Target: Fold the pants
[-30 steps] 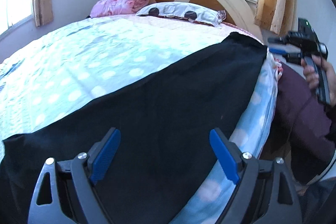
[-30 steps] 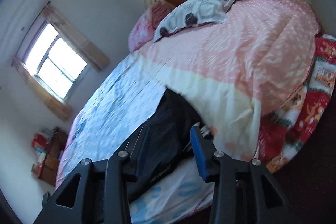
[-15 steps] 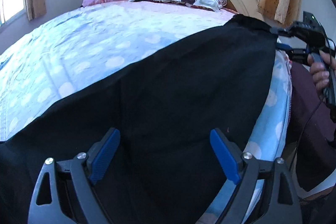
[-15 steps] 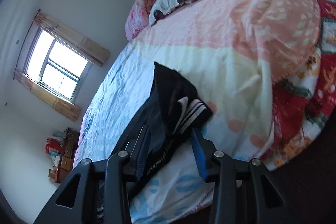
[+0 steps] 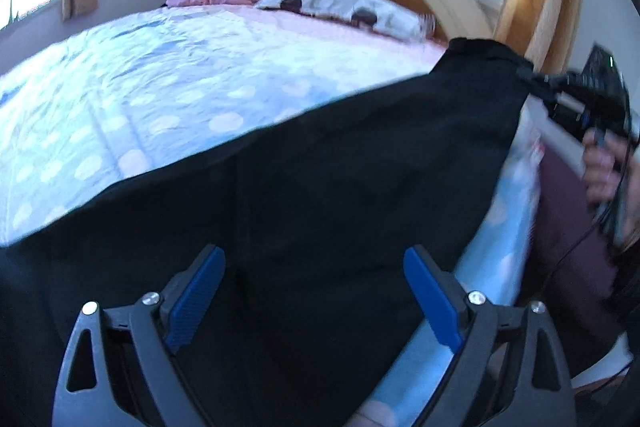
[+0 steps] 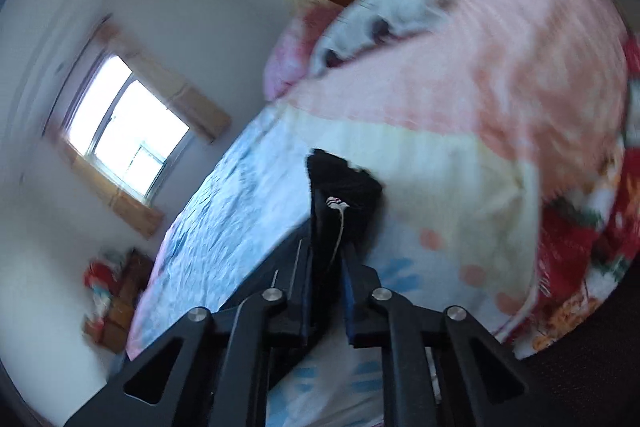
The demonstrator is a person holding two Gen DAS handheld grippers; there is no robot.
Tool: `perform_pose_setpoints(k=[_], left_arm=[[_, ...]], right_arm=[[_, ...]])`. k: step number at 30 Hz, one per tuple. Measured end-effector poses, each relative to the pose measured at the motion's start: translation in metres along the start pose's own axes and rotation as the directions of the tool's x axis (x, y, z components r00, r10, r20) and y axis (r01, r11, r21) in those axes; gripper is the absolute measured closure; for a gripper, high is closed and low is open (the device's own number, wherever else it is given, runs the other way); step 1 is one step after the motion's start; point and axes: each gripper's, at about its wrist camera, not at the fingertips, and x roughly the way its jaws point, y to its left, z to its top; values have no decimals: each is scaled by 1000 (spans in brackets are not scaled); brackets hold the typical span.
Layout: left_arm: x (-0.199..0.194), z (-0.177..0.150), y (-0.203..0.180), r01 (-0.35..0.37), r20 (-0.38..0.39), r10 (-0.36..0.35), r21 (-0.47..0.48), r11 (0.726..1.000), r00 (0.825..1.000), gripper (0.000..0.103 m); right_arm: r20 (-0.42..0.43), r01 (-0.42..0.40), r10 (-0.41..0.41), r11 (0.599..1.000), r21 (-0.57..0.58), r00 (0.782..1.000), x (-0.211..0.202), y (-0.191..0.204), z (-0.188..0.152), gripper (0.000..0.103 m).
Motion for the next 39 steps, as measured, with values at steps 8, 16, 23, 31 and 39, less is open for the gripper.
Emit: perform_pose_setpoints(k=[8, 16, 23, 31, 39], left_arm=[[-28, 0, 38, 185, 117, -160, -246, 951, 980, 9], [-9, 3, 36, 209, 70, -197, -262, 942, 978, 9], [26, 22, 12, 308, 18, -315, -278, 910, 949, 9], [51, 49, -2, 310, 3, -326, -317, 896, 945, 12], [60, 52, -20, 172, -57, -192, -252, 952, 980, 91]], right_arm=[[-210, -156, 85, 924, -348, 974, 46, 119, -43, 92], [-377, -96, -169, 800, -592, 911, 119, 145, -122, 91], [-435, -187, -101, 800, -570, 895, 76, 133, -115, 56], [-356, -147, -20, 888, -436, 934, 51, 91, -91, 56], [-290, -152, 33, 904, -401, 957, 44, 86, -87, 55]])
